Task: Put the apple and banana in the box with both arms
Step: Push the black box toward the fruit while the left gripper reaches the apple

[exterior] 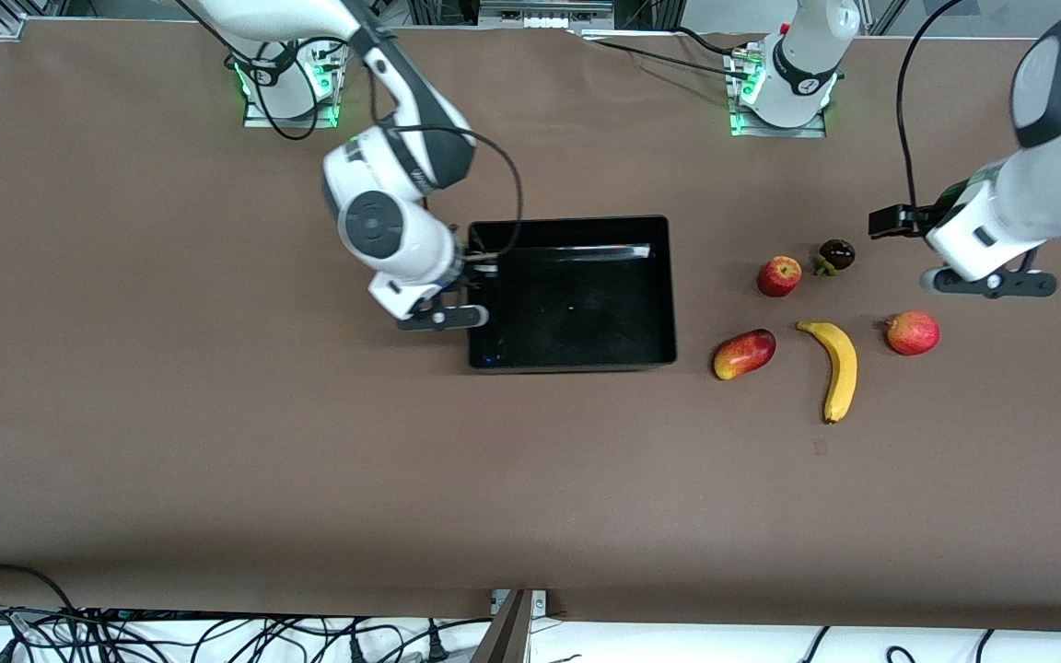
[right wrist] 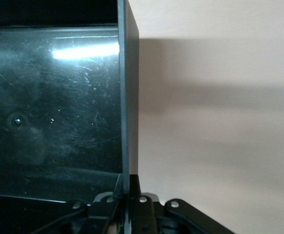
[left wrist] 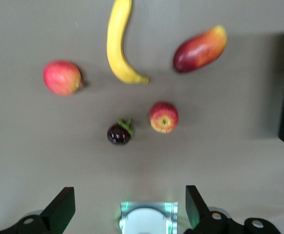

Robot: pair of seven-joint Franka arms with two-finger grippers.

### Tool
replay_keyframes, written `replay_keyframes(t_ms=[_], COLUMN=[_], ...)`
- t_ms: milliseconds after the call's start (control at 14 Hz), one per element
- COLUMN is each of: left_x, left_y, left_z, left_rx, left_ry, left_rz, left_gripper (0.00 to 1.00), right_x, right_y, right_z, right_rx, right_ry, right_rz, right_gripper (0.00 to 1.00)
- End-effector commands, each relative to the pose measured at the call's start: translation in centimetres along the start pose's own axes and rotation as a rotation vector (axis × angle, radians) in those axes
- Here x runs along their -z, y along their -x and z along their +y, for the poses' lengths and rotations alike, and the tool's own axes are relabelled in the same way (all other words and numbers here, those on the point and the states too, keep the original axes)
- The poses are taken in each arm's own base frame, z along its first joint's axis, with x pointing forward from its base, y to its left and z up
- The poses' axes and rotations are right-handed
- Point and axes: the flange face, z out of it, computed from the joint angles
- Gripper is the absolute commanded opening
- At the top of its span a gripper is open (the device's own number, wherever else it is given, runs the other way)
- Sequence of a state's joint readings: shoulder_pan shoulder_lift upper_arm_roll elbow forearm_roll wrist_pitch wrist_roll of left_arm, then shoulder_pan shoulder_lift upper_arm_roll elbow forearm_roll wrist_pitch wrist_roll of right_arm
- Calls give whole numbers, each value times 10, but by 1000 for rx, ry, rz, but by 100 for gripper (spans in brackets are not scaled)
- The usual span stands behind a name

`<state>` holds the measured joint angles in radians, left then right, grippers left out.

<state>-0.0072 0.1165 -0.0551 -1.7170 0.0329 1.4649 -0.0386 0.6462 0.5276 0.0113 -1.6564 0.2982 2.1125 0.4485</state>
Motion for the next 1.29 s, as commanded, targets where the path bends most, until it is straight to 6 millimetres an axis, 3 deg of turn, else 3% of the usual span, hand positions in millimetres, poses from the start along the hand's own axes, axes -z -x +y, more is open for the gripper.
replay_keyframes(t_ms=[0,357,714,857,1000,1071,1143,1214], left_x=[-33,-122,-221,-250,-272,-283,-292,-298], left_y=[-8,-24,-19,-12,-15,-19,-22,-21], left_z=[-3,11,24,44,49,48,47,46], left_rx=[0,-27,-35,-23,-19,-14,-12,-11], left_ry=[-16,-19,-5,3,13,18,24,24], left_rz=[-71,25,154,210,227,225,229,220], left_gripper=[100,100,100,100,100,100,100,100], right_x=[-22,-64,-78,-79,-79,-76,-66,-53], right_y=[8,20,17,16,16,13,9,8], right_z=[-32,-55,-53,-52,-53,-51,-54,-59], right_rx=[17,32,-72,-97,-98,-99,-97,-91], right_ry=[21,75,70,74,73,71,62,55], right_rz=[31,82,80,82,82,84,98,104], right_gripper=[0,0,0,0,0,21,99,100])
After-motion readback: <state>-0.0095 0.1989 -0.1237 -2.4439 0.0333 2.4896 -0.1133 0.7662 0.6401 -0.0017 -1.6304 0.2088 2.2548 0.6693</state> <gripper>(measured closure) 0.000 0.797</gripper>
